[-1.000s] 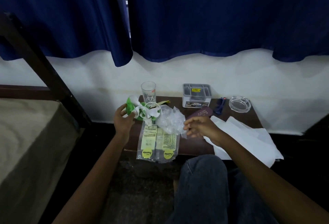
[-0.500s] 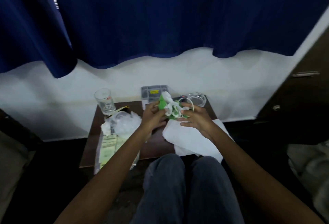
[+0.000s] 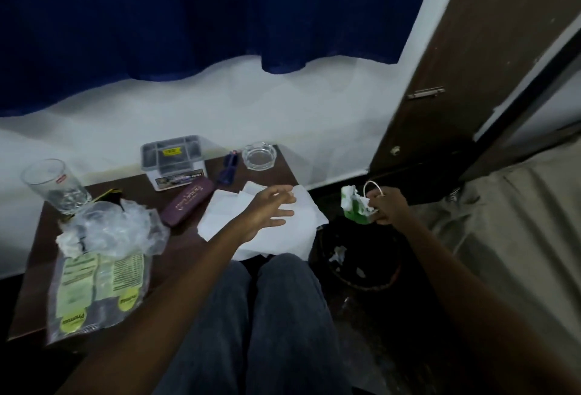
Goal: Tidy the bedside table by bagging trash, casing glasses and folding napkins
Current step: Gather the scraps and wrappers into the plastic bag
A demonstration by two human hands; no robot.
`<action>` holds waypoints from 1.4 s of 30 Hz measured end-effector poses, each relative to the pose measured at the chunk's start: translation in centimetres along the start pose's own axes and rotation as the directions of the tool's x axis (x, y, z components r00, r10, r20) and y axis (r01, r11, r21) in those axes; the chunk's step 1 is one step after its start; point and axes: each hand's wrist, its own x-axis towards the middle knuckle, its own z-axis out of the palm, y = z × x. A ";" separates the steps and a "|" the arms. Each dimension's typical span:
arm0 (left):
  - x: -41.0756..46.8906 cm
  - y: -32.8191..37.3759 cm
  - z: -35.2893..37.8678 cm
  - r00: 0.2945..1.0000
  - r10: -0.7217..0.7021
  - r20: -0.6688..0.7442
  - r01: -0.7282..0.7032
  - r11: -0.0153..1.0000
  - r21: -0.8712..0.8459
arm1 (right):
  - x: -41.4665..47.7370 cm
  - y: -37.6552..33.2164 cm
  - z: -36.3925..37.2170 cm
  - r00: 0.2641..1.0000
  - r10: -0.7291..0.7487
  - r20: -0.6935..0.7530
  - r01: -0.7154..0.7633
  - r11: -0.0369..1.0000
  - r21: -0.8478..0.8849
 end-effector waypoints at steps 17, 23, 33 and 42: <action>-2.9 -0.8 -6.6 0.985 -0.015 -0.172 0.009 0.999 -0.035 | -1.1 -5.4 5.6 0.963 -0.138 0.233 0.163 0.982 -0.092; -5.6 -1.0 -10.9 0.966 0.037 -0.254 -0.053 0.997 -0.057 | -5.9 -11.1 10.4 0.876 -0.238 0.419 0.317 0.939 -0.131; -8.6 -5.9 -21.3 0.744 0.343 -0.574 0.282 0.617 0.735 | -13.7 -16.1 18.8 0.538 -0.145 0.831 0.636 0.717 -0.286; -9.0 -10.7 -23.6 0.793 0.263 -0.549 0.384 0.483 0.787 | -16.1 -16.3 21.2 0.515 -0.137 0.846 0.650 0.706 -0.281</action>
